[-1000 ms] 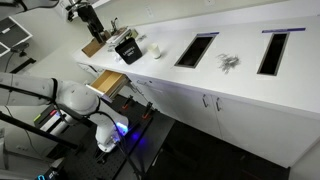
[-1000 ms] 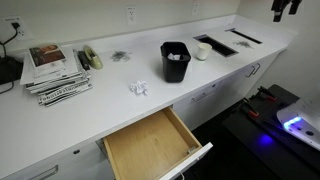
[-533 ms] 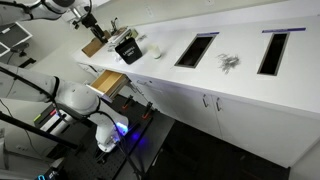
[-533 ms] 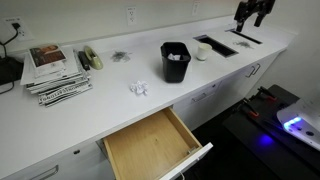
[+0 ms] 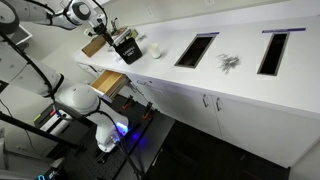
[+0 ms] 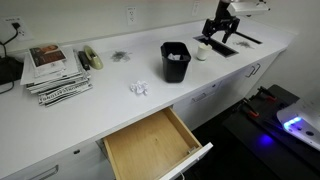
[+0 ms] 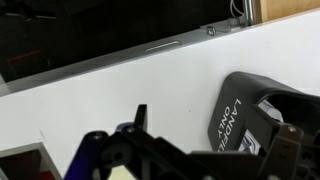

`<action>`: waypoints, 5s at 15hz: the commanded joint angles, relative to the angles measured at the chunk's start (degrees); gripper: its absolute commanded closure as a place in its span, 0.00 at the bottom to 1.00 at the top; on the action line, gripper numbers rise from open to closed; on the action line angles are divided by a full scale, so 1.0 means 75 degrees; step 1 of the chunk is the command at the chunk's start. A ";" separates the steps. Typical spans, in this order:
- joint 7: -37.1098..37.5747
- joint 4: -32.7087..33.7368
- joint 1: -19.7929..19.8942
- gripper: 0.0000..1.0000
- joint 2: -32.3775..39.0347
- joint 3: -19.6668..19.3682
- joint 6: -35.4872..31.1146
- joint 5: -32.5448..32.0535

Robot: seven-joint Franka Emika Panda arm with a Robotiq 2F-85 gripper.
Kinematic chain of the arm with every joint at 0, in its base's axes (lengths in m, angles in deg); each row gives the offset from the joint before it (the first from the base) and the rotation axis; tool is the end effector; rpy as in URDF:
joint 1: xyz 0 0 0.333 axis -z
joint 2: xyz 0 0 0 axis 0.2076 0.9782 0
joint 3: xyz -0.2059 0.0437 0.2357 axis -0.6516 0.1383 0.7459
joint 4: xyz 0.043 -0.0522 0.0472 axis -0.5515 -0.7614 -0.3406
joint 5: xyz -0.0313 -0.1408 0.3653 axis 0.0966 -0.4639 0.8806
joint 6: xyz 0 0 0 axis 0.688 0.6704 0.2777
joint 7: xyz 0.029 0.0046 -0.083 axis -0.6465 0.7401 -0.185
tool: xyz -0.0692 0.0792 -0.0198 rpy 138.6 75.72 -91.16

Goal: Move the small black bin to the back of the cup

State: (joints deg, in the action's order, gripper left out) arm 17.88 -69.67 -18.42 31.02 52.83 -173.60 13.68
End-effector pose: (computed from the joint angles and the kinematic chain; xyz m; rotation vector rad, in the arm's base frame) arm 0.4301 0.2430 0.4464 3.1000 -0.4732 0.0271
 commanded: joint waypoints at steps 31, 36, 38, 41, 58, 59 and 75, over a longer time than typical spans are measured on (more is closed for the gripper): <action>0.2357 0.1550 -0.1673 0.81 0.3162 -0.1264 -0.2176 -0.1877; 0.2425 0.1633 -0.1774 1.00 0.3203 -0.1352 -0.2124 -0.1815; 0.2947 0.1586 -0.1862 0.99 0.3036 -0.1415 -0.2162 -0.1895; 0.4015 0.1575 -0.1962 0.98 0.2742 -0.1525 -0.2058 -0.2124; 0.8021 0.1429 -0.0590 0.98 0.2432 -0.2552 -0.1541 -0.3047; 0.8027 0.1437 -0.0465 0.98 0.2472 -0.2624 -0.1614 -0.2924; 0.8037 0.1460 0.0308 0.98 0.3048 -0.3228 -0.2021 -0.1507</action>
State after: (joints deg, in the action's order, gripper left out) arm 76.90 -58.48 -16.18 54.07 28.79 -187.18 0.44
